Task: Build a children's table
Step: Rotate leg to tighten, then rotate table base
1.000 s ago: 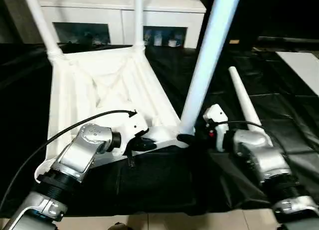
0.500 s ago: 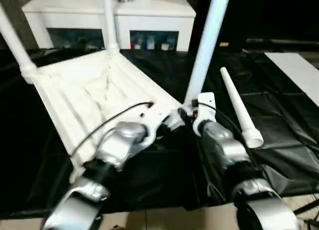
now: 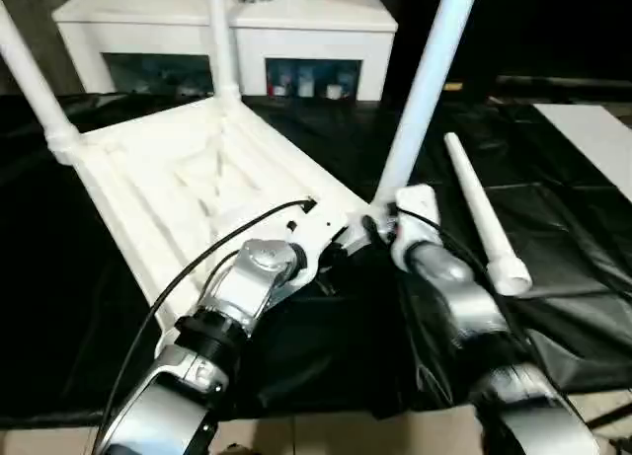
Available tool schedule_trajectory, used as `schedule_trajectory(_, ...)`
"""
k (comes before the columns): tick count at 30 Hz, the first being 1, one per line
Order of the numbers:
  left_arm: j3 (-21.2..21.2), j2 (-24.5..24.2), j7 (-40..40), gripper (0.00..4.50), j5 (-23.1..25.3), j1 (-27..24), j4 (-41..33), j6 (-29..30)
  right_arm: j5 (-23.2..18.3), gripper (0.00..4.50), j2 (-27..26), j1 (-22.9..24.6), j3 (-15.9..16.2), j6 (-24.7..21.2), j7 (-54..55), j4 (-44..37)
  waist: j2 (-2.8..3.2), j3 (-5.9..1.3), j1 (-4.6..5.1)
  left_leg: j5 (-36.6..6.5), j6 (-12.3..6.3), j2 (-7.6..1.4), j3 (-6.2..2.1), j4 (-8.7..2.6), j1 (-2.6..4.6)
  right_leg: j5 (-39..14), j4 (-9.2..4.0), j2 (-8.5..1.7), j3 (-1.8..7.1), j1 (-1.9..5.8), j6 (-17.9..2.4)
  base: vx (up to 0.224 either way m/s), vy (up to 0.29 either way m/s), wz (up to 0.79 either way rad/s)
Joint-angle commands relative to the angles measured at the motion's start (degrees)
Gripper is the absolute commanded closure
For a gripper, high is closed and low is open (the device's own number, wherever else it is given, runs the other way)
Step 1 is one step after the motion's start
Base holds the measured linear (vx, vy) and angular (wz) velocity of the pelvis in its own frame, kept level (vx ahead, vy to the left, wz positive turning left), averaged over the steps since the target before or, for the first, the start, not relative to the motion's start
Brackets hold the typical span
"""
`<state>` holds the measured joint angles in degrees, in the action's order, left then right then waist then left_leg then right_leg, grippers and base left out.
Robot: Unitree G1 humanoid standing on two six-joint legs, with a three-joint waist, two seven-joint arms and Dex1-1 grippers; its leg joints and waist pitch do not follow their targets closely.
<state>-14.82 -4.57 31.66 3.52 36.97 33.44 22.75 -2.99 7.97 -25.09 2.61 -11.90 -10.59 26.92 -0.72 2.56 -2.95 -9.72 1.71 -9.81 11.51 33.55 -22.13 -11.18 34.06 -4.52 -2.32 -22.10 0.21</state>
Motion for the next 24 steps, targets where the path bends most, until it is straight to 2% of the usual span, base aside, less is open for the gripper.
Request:
schedule_trajectory(1, 4.77, 0.18, -1.60, 4.06, -3.75, -0.36, -2.13, -1.91, -1.21, 0.66, 1.27, 2.72, 0.26, -2.14, -3.56, -5.00, -0.26, -2.88, -0.03, -20.30, 1.06, -3.45, -2.25, -5.10, 1.29, -19.84, -5.32, -3.92, 2.23, 1.04, -5.91, 0.000, 0.000, 0.00)
schedule_trajectory(2, 5.35, 0.02, -0.98, 3.95, -4.54, -0.64, -3.59, -0.83, -1.88, 0.66, 1.34, 3.53, 0.43, -2.33, -4.14, -6.22, -0.11, -3.22, 0.33, -19.20, 0.66, -3.41, -2.31, -4.95, 1.03, -17.17, -4.75, -3.91, 2.15, 1.18, -7.86, 0.000, 0.000, 0.00)
schedule_trajectory(3, 5.35, 0.02, -0.98, 3.92, -4.54, -0.64, -3.59, -0.83, -1.88, 0.66, 1.34, 3.53, 0.43, -2.33, -4.14, -6.22, -0.15, -3.40, 0.46, -17.84, 0.45, -3.43, -2.32, -4.91, 0.66, -15.05, -4.52, -3.99, 2.10, 1.52, -8.46, 0.000, 0.000, 0.00)
schedule_trajectory(4, 6.37, -0.27, -0.76, 3.85, -5.52, -1.27, -5.73, 0.02, -2.50, 0.66, 1.29, 4.24, 0.49, -2.51, -4.51, -6.97, 0.17, -3.55, 0.52, -16.29, 0.32, -3.40, -2.35, -4.77, 0.48, -12.52, -4.20, -4.01, 2.06, 1.62, -9.16, 0.000, 0.000, 0.00)
schedule_trajectory(5, 7.03, -0.48, -0.67, 3.72, -6.14, -1.72, -7.20, 0.53, -2.95, 0.66, 1.25, 4.71, 0.50, -2.66, -4.77, -7.49, -0.14, -3.86, 0.67, -12.57, -0.78, -3.38, -2.19, -4.36, 0.20, -6.41, -3.61, -3.92, 1.98, 1.89, -10.42, 0.000, 0.000, 0.00)
schedule_trajectory(6, 8.70, -1.54, 0.77, 3.72, -8.26, -3.39, -11.78, 1.43, -3.00, 0.66, 1.04, 5.17, 0.51, -2.70, -5.15, -7.53, 0.03, -4.15, 0.59, -8.66, -2.43, -3.34, -1.96, -3.77, 0.32, 0.08, -2.87, -3.90, 1.98, 1.87, -12.39, 0.000, 0.000, 0.00)
schedule_trajectory(8, 10.18, -2.22, 0.99, 3.54, -9.46, -4.36, -14.60, 1.92, -2.71, 0.66, 0.97, 5.25, 0.54, -3.14, -5.00, -7.66, 0.07, -3.98, 0.64, -4.80, -4.97, -3.28, -1.67, -3.43, 0.12, 5.94, -2.40, -3.66, 1.87, 1.82, -14.75, 0.000, 0.000, 0.00)
schedule_trajectory(9, 12.91, -3.75, 0.26, 3.43, -10.61, -5.51, -18.41, 3.50, -2.53, 0.66, 0.84, 5.26, 0.52, -3.99, -5.05, -7.95, 0.12, -4.03, 0.62, -4.44, -5.80, -3.28, -1.48, -3.21, 0.43, 7.01, -2.26, -3.56, 1.93, 1.79, -15.68, 0.000, 0.000, 0.00)
schedule_trajectory(11, 14.02, -4.64, -0.49, 3.33, -10.60, -5.81, -19.60, 4.10, -2.41, 0.66, 0.85, 5.22, 0.54, -4.37, -5.28, -8.08, 0.05, -3.87, 0.67, -4.92, -6.23, -3.35, -1.38, -3.26, 0.64, 6.10, -2.39, -3.38, 1.87, 1.67, -16.07, 0.000, 0.000, 0.00)
schedule_trajectory(12, 15.39, -5.97, -1.63, 3.23, -10.25, -6.18, -20.51, 4.90, -2.14, 0.66, 0.91, 5.13, 0.70, -4.69, -5.43, -7.98, 0.47, -3.74, 0.63, -6.21, -5.73, -3.42, -1.42, -3.40, 0.83, 3.77, -2.54, -3.30, 1.85, 1.62, -15.76, 0.000, 0.000, 0.00)
schedule_trajectory(13, 16.44, -7.22, -2.87, 3.09, -9.62, -6.43, -20.95, 5.64, -2.05, 0.66, 0.90, 4.98, 0.75, -4.92, -5.50, -7.74, 0.57, -3.68, 0.61, -6.92, -5.26, -3.45, -1.43, -3.46, 0.93, 2.69, -2.59, -3.22, 1.84, 1.54, -15.55, 0.000, 0.000, 0.00)
schedule_trajectory(14, 18.42, -10.90, -6.71, 3.09, -6.34, -7.04, -20.84, 6.11, -1.55, 0.66, 0.92, 4.27, 0.98, -5.18, -5.28, -6.42, 0.63, -3.50, 0.73, -8.82, -4.17, -3.49, -1.51, -3.73, 0.99, -0.08, -2.81, -3.07, 1.83, 1.46, -14.75, 0.000, 0.000, 0.00)
schedule_trajectory(15, 19.69, -13.01, -8.87, 3.09, -4.45, -7.53, -20.69, 6.09, -0.89, 0.66, 1.10, 3.88, 1.35, -5.11, -5.05, -5.60, 0.43, -3.31, 0.90, -10.60, -3.07, -3.50, -1.60, -4.02, 1.04, -2.94, -3.08, -3.01, 1.82, 1.42, -13.64, 0.000, 0.000, 0.00)
schedule_trajectory(16, 19.69, -13.01, -8.87, 3.09, -4.45, -7.53, -20.69, 6.09, -0.89, 0.66, 1.10, 3.88, 1.35, -5.11, -5.05, -5.60, 0.64, -3.30, 0.86, -11.45, -2.33, -3.50, -1.68, -4.05, 1.11, -4.40, -3.08, -3.05, 1.81, 1.35, -13.20, 0.000, 0.000, 0.00)
schedule_trajectory(17, 20.91, -15.60, -11.10, 3.09, -2.20, -8.13, -20.15, 5.40, -0.61, 0.66, 1.09, 3.47, 1.56, -4.92, -5.03, -4.85, 0.88, -3.16, 0.96, -13.49, -0.84, -3.54, -1.70, -4.25, 1.36, -7.16, -3.37, -3.06, 1.90, 1.11, -12.39, 0.000, 0.000, 0.00)
schedule_trajectory(18, 21.66, -17.76, -12.51, 3.09, -0.51, -8.90, -20.28, 5.20, -0.62, 0.66, 1.00, 3.26, 1.62, -4.90, -5.16, -4.52, 0.82, -3.14, 0.97, -14.99, 0.31, -3.48, -1.79, -4.33, 1.45, -8.77, -3.39, -3.01, 1.95, 0.95, -11.58, 0.000, 0.000, 0.00)
schedule_trajectory(19, 22.48, -19.70, -13.40, 3.09, 0.78, -9.77, -20.91, 5.42, -0.63, 0.66, 0.94, 3.06, 1.74, -5.01, -5.38, -4.27, 0.82, -3.15, 0.97, -15.17, 0.71, -3.49, -1.82, -4.45, 1.42, -8.97, -3.44, -2.98, 1.98, 1.01, -11.13, 0.000, 0.000, 0.00)
schedule_trajectory(20, 23.63, -21.08, -14.11, 3.09, 1.16, -10.67, -22.03, 5.97, -0.63, 0.66, 0.89, 2.92, 1.88, -5.08, -5.71, -4.16, 0.91, -3.17, 0.91, -15.53, 1.37, -3.49, -1.82, -4.45, 1.56, -8.88, -3.38, -2.97, 2.02, 0.76, -10.73, 0.000, 0.000, 0.00)
schedule_trajectory(21, 25.10, -22.89, -14.59, 3.09, 1.81, -11.89, -23.51, 7.08, -0.49, 0.66, 0.88, 2.80, 2.14, -5.09, -5.98, -4.04, 0.49, -3.20, 0.94, -15.17, 1.42, -3.49, -1.81, -4.46, 1.48, -8.46, -3.34, -3.00, 2.03, 0.84, -10.66, 0.000, 0.000, 0.00)
schedule_trajectory(22, 26.09, -24.02, -14.88, 3.09, 2.17, -12.66, -24.44, 7.81, -0.36, 0.66, 0.89, 2.72, 2.33, -5.07, -6.15, -3.95, 0.85, -3.25, 0.73, -14.38, 1.56, -3.51, -1.86, -4.43, 1.43, -7.21, -3.10, -3.13, 2.06, 0.87, -10.87, 0.000, 0.000, 0.00)
schedule_trajectory(24, 27.51, -26.57, -14.17, 3.09, 2.45, -15.22, -26.99, 10.58, -0.09, 0.66, 0.88, 2.66, 2.91, -5.06, -6.82, -3.80, 0.91, -3.27, 0.42, -13.44, 1.54, -3.50, -1.69, -4.31, 1.65, -5.40, -2.88, -2.98, 2.04, 0.62, -11.13, 0.000, 0.000, 0.00)
